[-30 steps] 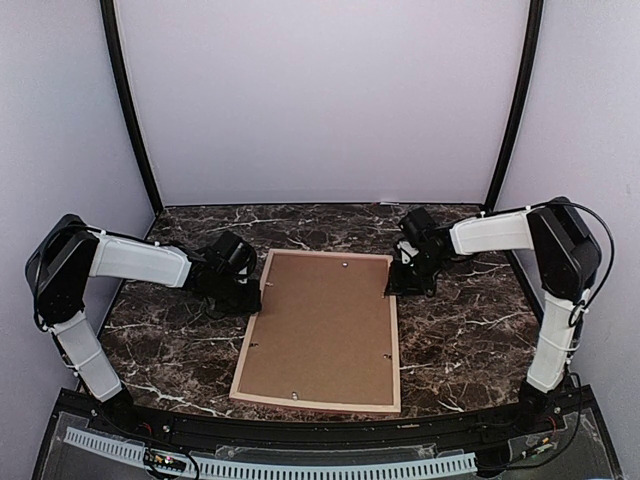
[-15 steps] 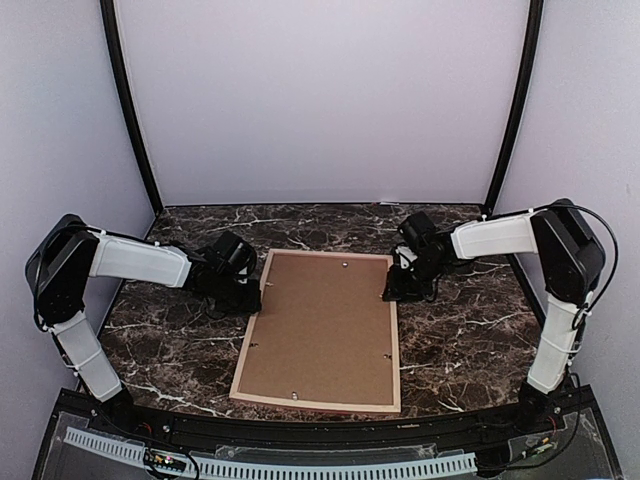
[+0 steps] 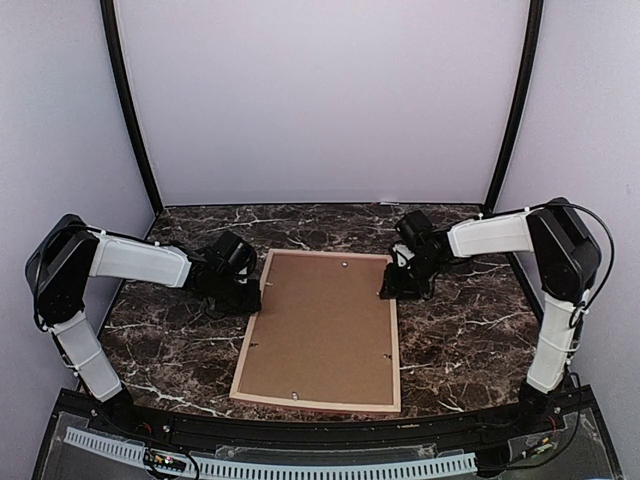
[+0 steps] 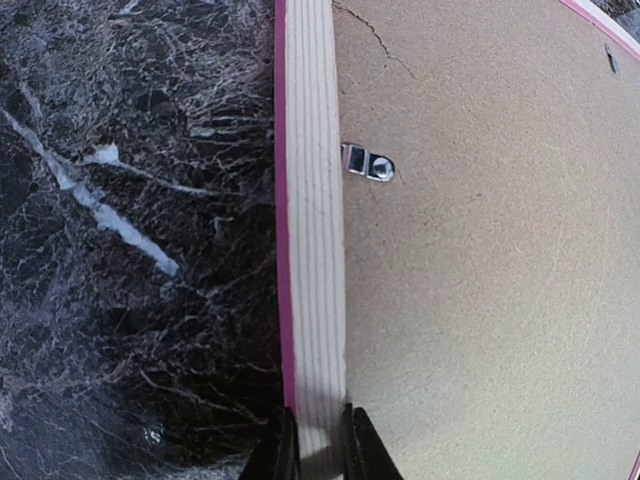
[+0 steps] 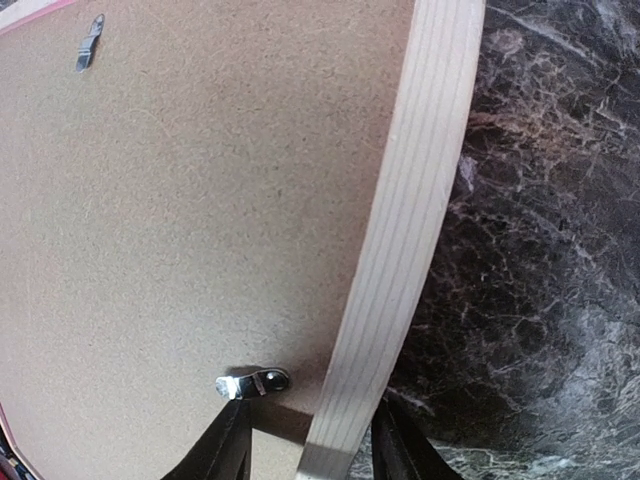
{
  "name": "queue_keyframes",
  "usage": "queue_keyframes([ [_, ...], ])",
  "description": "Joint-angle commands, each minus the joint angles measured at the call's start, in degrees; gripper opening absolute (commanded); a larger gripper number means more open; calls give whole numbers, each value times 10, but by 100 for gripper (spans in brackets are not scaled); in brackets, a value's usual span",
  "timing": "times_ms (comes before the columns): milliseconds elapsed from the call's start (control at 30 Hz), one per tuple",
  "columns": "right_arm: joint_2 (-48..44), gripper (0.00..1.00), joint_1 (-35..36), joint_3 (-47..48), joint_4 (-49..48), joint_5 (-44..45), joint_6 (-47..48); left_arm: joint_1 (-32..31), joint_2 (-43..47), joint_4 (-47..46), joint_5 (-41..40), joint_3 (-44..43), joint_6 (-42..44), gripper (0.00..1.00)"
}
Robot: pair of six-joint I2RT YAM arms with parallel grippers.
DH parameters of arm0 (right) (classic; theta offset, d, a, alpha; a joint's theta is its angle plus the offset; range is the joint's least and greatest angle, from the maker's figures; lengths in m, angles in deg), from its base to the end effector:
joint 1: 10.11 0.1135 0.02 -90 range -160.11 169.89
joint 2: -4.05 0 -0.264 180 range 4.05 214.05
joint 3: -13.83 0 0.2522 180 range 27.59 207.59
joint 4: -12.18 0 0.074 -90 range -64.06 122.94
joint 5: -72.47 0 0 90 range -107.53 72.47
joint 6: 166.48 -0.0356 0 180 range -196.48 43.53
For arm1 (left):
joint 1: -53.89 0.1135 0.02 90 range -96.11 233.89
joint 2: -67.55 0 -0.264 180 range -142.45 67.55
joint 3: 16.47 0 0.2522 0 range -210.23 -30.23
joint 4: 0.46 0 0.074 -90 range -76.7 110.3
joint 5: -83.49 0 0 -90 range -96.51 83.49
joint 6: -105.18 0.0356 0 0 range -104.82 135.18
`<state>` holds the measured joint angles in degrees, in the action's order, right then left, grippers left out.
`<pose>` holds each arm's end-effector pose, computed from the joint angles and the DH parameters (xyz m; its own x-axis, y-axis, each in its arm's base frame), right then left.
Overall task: Put the photo into the frame
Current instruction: Press the fastener onto the backboard.
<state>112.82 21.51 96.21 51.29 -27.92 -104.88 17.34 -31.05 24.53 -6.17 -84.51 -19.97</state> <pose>0.3169 0.2026 0.1522 -0.9572 -0.0399 -0.2867 -0.1411 0.9292 0.3416 0.2719 -0.2018 0.1559 -0.8861 -0.0598 -0.4597 0.1077 0.9379 -0.3297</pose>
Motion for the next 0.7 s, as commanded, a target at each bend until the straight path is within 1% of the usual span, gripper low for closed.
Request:
queue_keyframes([
  [0,31,41,5,12,-10,7,-3,-3,7,-5,13,0,2,0],
  [233,52,42,4,39,-11,13,-2,-3,6,-5,14,3,2,0],
  [667,69,47,2,66,-14,19,-4,-3,6,-5,14,4,4,0],
])
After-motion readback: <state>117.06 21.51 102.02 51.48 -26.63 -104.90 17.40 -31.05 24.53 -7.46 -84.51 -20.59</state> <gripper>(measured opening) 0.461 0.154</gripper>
